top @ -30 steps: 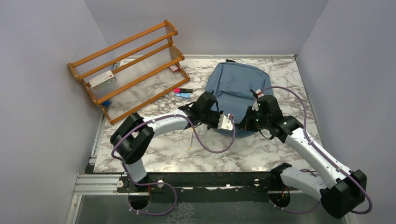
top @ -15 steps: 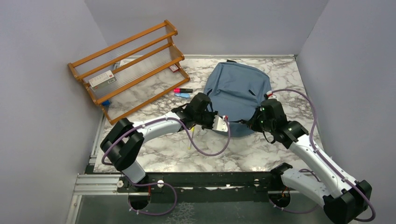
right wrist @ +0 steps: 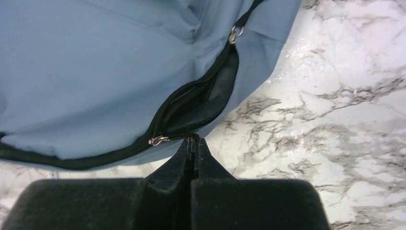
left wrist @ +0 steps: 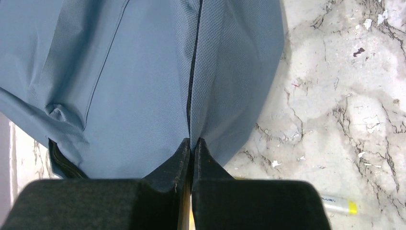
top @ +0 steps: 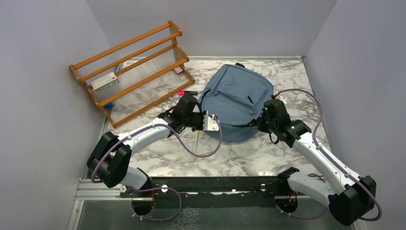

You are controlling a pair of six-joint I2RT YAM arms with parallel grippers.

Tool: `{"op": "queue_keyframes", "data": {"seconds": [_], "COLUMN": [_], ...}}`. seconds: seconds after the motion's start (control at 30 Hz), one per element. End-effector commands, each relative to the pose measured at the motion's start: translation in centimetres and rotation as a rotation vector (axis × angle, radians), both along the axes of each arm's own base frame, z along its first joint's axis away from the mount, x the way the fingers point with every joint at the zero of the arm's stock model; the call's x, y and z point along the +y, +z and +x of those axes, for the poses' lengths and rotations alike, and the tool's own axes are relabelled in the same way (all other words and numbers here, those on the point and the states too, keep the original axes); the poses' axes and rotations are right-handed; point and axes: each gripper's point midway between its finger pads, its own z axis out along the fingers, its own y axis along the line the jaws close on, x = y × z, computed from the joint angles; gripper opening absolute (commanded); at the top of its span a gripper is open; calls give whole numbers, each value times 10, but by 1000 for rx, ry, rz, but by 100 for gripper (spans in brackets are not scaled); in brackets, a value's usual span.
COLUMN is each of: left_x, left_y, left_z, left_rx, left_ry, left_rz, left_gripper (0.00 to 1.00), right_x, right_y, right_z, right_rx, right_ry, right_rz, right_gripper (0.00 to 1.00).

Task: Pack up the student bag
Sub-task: Zip the student bag at the center of the board.

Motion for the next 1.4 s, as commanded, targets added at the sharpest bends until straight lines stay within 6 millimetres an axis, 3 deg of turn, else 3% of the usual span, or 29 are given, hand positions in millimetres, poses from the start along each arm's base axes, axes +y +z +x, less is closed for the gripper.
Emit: {"op": "queue_keyframes", "data": {"seconds": [0.0,0.27,0.3,0.43,0.5,0.67,0.87,1.13,1.27,1.37], "left_x": [21,24,23,10,0,-41,-104,-160,-172,-172], "left_y": [-2,5,6,24,38,67,91,48,25,7], "left_z": [0,-2,-3,-8,-10,-26,-50,-57,-51,-35], "left_rx": [-10,-27,-22,-2,35,61,74,69,65,24], "left_ry": [46,44,40,17,18,-14,-58,-42,9,111], "left_rz": [38,13,7,-77,-134,-233,-331,-265,-234,-192], "left_gripper": [0,0,3,31,41,51,53,54,55,55], "right_x": [-26,-53,-51,-30,-16,4,3,1,-1,-1], "right_y": [5,-14,-12,4,11,9,2,10,10,10], "right_z": [22,50,53,57,52,36,27,24,22,21], "right_rx": [-35,16,15,-40,-62,-50,-27,-41,-40,-38], "right_ry": [-75,-94,-81,35,119,231,222,209,205,202], "right_rz": [-101,-31,-22,48,99,173,183,179,175,172], "right_gripper": [0,0,1,1,0,1,1,1,1,1]}}
